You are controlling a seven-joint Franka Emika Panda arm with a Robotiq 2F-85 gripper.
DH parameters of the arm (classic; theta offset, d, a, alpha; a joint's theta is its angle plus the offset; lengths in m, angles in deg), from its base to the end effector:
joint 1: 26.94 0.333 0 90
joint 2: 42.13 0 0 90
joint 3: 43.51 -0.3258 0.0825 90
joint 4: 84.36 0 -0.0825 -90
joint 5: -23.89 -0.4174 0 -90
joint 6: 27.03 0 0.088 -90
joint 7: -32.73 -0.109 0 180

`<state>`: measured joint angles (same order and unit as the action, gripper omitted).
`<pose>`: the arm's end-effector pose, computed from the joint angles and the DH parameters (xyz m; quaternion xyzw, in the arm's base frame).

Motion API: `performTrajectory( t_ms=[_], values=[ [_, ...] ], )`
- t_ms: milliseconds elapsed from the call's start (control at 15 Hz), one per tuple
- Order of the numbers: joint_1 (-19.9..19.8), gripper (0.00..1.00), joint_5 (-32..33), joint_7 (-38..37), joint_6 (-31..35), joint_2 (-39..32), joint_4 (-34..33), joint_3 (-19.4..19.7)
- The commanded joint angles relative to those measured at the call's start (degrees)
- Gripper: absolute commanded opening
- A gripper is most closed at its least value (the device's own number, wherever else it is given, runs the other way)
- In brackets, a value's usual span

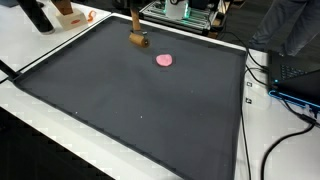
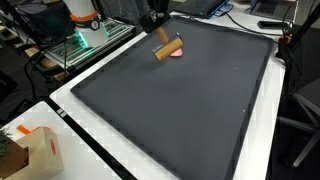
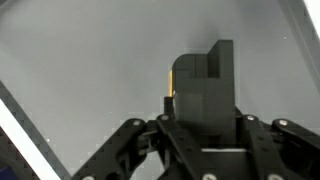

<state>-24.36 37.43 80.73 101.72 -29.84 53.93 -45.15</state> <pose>0.4902 0.0292 0.3863 0.8598 0.5008 -0.0142 0.0985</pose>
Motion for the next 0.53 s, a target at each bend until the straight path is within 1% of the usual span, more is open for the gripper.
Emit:
performTrajectory(
  t_ms=[0, 333, 467],
  values=[
    [1.24, 0.23, 1.46, 4.28, -1.02, 5.96, 4.21, 0.63],
    [2.91, 0.23, 4.61, 9.89, -4.51, 8.69, 6.77, -0.28],
    [3.6, 0.23, 6.24, 10.76, -5.15, 9.34, 7.74, -0.9]
  ],
)
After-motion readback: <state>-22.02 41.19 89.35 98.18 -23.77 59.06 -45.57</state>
